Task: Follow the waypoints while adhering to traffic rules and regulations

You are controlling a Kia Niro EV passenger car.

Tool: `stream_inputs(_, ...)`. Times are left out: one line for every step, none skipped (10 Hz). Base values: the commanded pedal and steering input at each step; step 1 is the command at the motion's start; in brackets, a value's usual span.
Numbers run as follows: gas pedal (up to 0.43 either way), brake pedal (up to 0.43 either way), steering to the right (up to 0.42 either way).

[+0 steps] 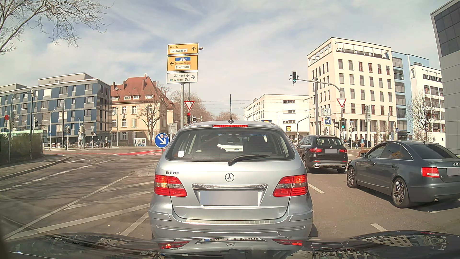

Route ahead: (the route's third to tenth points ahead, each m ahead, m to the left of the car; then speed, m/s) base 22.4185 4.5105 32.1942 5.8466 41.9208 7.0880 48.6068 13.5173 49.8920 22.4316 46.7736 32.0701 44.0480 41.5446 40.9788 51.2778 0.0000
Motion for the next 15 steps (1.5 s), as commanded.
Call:
stream_inputs(0.000, 0.317, 0.006)
stream_inputs(0.000, 0.323, 0.006)
stream_inputs(0.000, 0.311, 0.006)
stream_inputs(0.000, 0.317, 0.006)
stream_inputs(0.000, 0.317, 0.006)
stream_inputs(0.000, 0.317, 0.006)
stream_inputs(0.000, 0.323, 0.006)
stream_inputs(0.000, 0.317, 0.006)
stream_inputs(0.000, 0.323, 0.006)
stream_inputs(0.000, 0.317, 0.006)
stream_inputs(0.000, 0.323, 0.006)
stream_inputs(0.000, 0.317, 0.006)
stream_inputs(0.000, 0.317, 0.006)
stream_inputs(0.000, 0.323, 0.006)
stream_inputs(0.000, 0.317, 0.006)
